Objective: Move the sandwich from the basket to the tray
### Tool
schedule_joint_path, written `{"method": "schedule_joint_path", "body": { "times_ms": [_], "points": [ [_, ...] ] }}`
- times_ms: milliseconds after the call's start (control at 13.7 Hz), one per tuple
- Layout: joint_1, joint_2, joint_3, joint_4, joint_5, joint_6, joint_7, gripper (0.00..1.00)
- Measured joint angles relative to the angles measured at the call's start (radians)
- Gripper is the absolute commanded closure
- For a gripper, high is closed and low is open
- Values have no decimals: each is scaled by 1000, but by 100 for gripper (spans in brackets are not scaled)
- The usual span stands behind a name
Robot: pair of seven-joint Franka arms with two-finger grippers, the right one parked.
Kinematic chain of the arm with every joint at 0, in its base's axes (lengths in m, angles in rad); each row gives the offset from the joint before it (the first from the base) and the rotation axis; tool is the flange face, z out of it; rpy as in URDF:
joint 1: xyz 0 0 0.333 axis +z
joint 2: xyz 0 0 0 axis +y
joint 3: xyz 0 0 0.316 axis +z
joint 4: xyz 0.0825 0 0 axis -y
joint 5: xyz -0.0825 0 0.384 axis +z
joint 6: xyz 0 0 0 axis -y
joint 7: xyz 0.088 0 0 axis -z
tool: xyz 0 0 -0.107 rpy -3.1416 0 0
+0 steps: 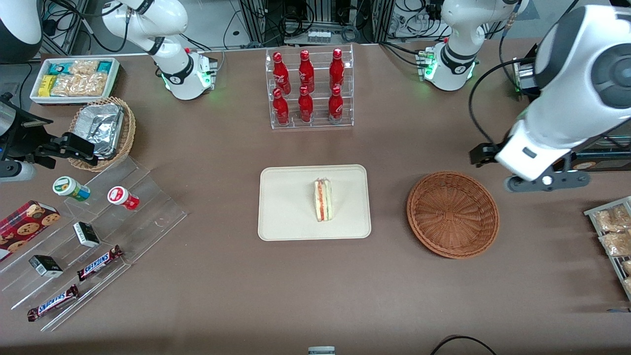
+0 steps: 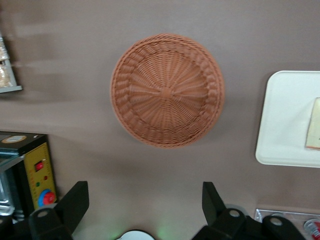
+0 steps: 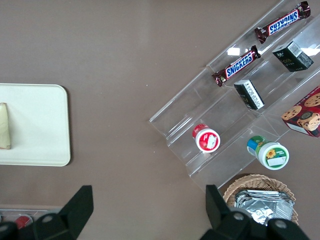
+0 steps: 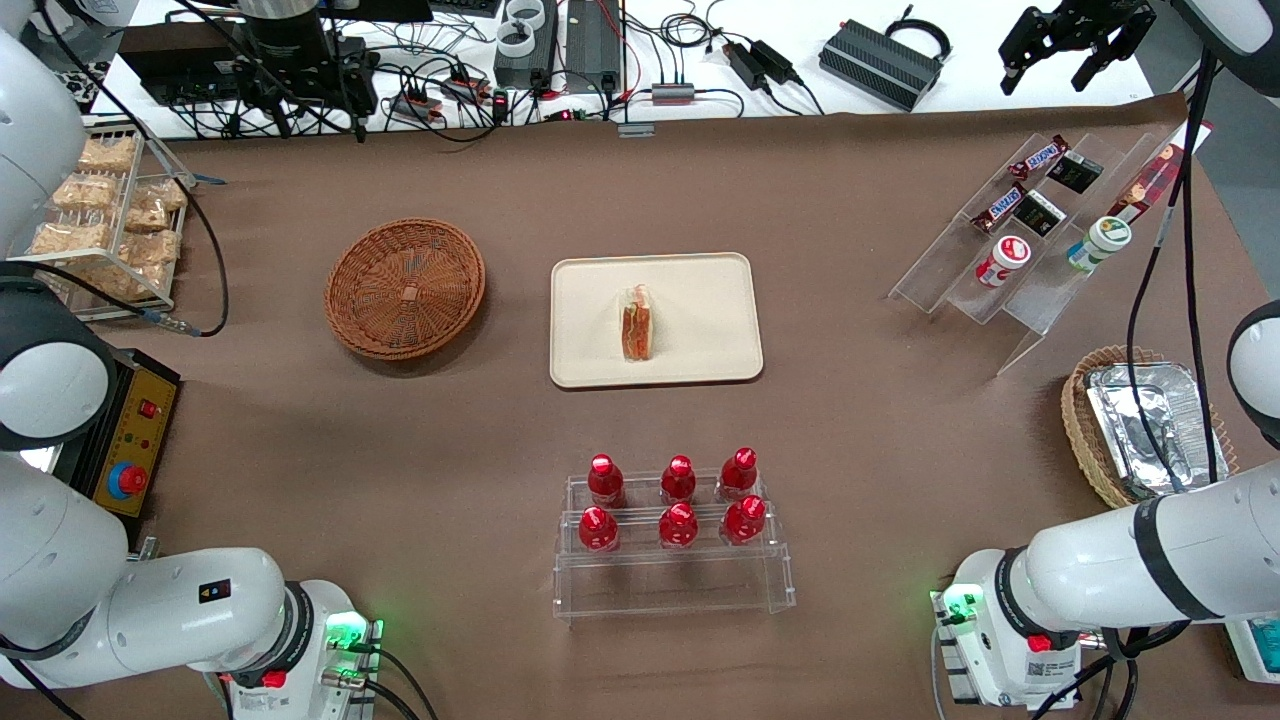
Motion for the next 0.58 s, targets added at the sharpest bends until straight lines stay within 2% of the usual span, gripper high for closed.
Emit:
{"method": "schedule_joint_path", "body": {
  "times_ms": [292,584],
  "points": [
    [-65,-55,242,-3,-110,-4,182,0],
    [-79,-115,354,-67,-122,-2,293,0]
  ]
}}
